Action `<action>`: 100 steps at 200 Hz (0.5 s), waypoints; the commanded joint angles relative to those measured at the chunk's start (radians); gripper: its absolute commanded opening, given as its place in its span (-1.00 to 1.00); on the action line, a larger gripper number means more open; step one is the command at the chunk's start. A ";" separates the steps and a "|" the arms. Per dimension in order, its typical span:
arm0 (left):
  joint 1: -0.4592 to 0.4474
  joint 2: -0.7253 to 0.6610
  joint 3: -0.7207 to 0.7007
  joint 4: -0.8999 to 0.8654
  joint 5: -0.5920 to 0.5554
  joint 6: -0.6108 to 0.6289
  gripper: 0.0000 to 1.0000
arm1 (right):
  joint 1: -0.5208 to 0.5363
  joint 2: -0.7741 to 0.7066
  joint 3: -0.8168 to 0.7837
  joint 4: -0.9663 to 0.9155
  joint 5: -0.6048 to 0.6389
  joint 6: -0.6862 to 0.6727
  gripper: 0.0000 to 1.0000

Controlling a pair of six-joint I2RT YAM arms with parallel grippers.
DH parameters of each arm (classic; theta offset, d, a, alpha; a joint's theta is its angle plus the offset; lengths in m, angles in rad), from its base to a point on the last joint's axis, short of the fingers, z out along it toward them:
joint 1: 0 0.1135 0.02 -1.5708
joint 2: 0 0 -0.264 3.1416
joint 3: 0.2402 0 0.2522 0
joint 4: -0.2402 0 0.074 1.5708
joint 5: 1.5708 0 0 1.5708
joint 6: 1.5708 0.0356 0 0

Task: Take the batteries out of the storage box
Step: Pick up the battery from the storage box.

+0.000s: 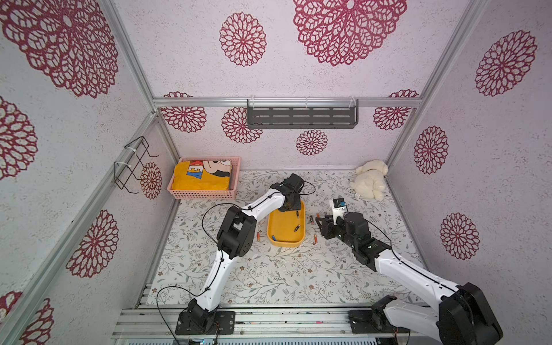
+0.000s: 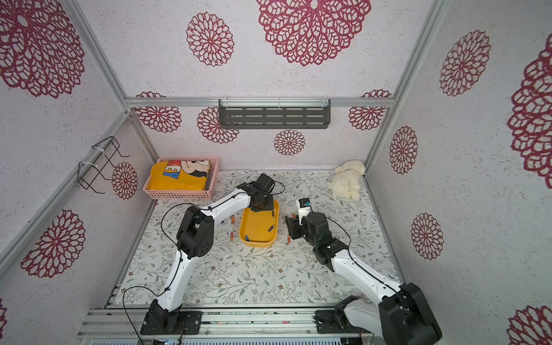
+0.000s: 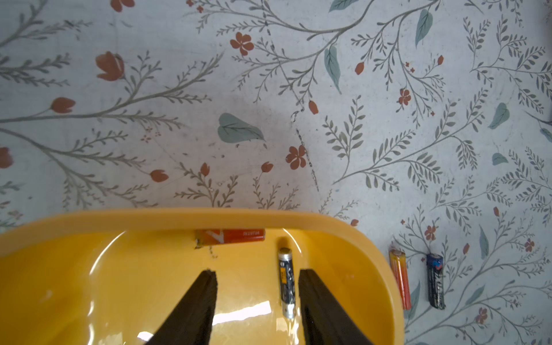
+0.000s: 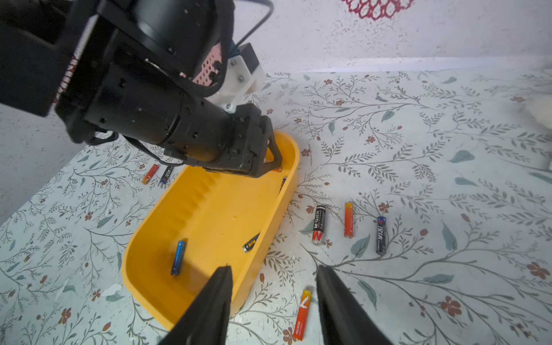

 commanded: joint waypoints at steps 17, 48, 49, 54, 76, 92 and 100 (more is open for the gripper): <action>-0.018 0.080 0.109 -0.098 -0.007 0.034 -0.05 | 0.002 -0.017 0.009 0.024 0.032 -0.027 0.05; -0.030 0.124 0.152 -0.147 -0.045 0.053 -0.05 | 0.002 -0.013 0.005 0.029 0.043 -0.033 0.06; -0.031 0.125 0.152 -0.148 -0.046 0.053 -0.06 | 0.002 -0.013 0.005 0.029 0.043 -0.034 0.05; -0.033 0.129 0.155 -0.156 -0.052 0.056 -0.06 | 0.002 -0.012 0.005 0.029 0.045 -0.033 0.06; -0.040 0.139 0.158 -0.171 -0.080 0.065 -0.06 | 0.002 -0.010 0.003 0.034 0.054 -0.030 0.06; -0.043 0.148 0.159 -0.177 -0.083 0.065 -0.08 | 0.003 -0.007 0.004 0.036 0.059 -0.028 0.06; -0.046 0.151 0.160 -0.178 -0.085 0.064 -0.08 | 0.002 -0.007 0.004 0.039 0.059 -0.029 0.06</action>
